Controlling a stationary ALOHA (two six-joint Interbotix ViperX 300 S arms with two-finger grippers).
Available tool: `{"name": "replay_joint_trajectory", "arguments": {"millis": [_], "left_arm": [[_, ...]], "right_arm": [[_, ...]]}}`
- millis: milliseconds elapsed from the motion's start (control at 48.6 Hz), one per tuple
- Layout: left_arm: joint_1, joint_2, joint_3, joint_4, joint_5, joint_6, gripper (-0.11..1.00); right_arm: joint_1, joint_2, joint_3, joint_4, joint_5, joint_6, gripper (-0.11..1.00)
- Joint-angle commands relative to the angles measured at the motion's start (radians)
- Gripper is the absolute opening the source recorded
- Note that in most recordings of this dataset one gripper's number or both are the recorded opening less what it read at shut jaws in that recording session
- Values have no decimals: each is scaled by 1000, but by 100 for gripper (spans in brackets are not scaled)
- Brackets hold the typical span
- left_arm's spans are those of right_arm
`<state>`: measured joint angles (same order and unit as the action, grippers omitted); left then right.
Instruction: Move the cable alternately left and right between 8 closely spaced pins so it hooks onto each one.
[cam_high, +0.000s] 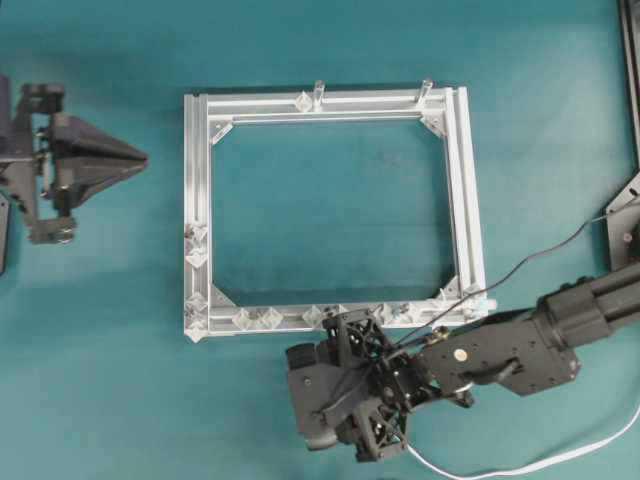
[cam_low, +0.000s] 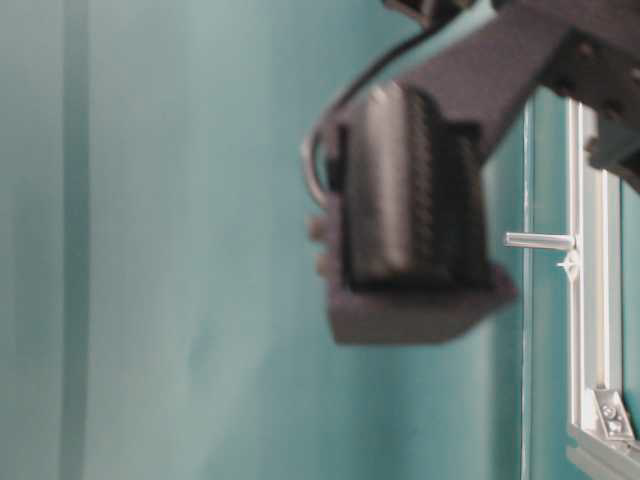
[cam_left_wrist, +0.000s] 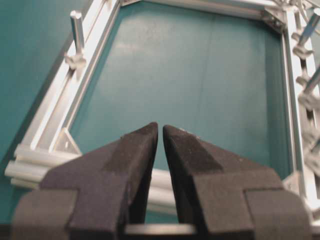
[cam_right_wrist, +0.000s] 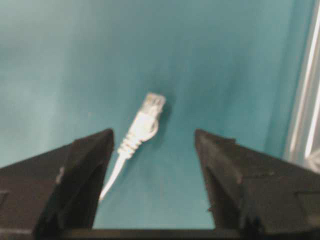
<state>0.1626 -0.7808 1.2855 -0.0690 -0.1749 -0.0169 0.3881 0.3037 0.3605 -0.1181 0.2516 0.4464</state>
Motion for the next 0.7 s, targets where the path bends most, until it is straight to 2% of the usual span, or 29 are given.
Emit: {"name": "replay_joint_trajectory", "arguments": {"millis": [0,144,288,391,515,680], "left_arm": [[3,-83,18,-2,32,-9,22],[8,-244,74,-2,126,-9,22],[9,-388,112,0,210,-9,21],[15,-463,129,0,259,-9,21],[28,-515,144,2,295,-9,21],[41,-523,147,2,322,-9,21]], "right_arm": [[6,0,-35,0,0,8,67],[6,23,-46,-3,2,14,63],[6,34,-54,-5,2,14,53],[6,37,-55,-5,2,14,41],[6,37,-57,-5,5,15,19],[6,37,-63,-5,23,17,17]]}}
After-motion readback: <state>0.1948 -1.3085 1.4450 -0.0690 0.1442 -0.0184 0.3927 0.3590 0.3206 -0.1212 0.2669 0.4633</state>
